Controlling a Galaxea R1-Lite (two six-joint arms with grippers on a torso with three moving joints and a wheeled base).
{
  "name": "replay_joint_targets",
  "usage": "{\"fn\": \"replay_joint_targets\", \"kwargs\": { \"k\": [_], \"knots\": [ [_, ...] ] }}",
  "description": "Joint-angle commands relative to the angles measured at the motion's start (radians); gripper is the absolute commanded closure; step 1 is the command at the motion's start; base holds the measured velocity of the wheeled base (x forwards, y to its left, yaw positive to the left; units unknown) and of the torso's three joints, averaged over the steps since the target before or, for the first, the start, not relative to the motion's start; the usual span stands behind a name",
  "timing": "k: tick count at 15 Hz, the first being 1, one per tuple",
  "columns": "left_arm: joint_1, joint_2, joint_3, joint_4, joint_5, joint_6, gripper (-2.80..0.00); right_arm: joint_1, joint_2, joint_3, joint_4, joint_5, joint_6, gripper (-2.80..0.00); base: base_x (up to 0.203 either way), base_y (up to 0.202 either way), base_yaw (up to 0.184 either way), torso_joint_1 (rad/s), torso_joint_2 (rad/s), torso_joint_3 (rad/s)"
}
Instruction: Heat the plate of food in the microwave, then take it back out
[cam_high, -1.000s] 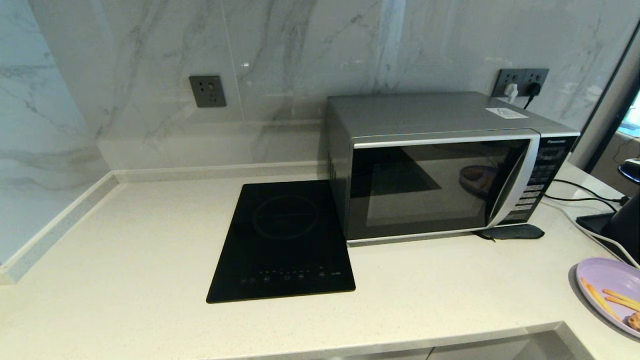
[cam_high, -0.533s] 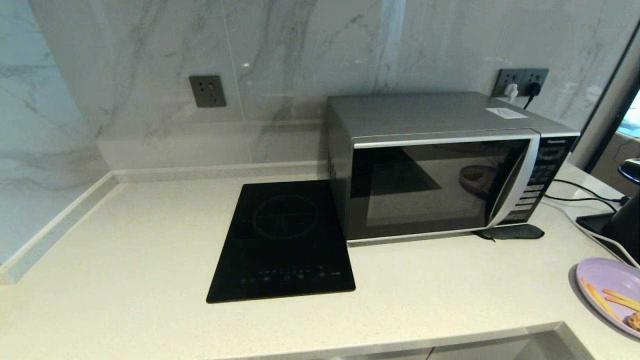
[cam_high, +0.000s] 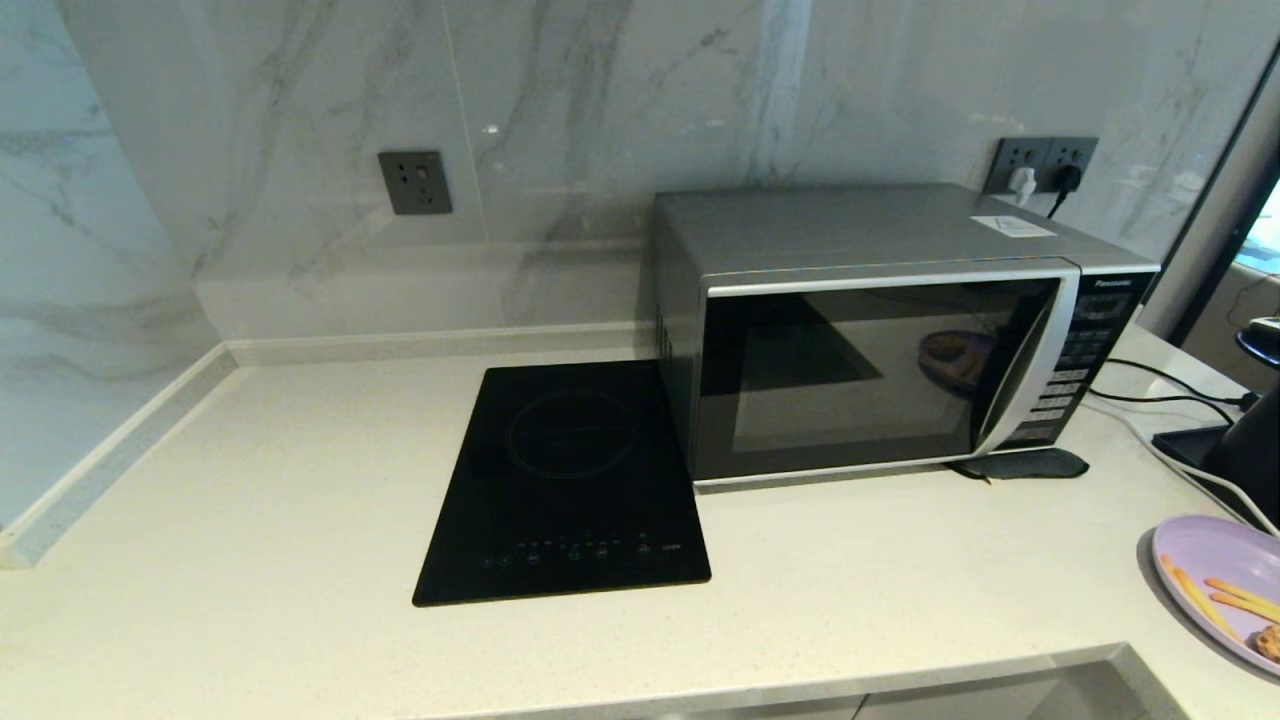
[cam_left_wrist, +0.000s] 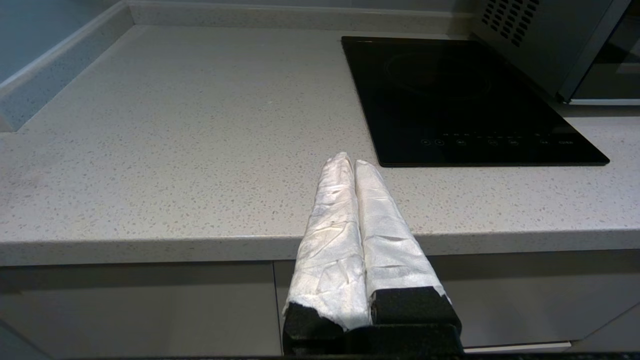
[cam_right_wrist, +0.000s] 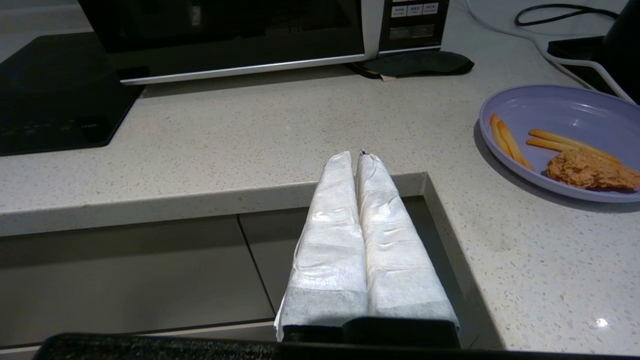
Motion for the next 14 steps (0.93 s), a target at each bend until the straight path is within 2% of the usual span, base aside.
{"fn": "replay_joint_targets", "kwargs": {
  "k": [1,14],
  "knots": [
    [0.000,0.002,0.000,0.000,0.000,-0.001,0.00,0.000,0.002,0.002,0.000,-0.001,0.000,0.00,0.000,0.000,0.000,0.000,0.00,0.000],
    [0.000,0.002,0.000,0.000,0.000,-0.001,0.00,0.000,0.002,0.002,0.000,-0.002,0.002,0.00,0.000,0.000,0.000,0.000,0.00,0.000]
  ]
}}
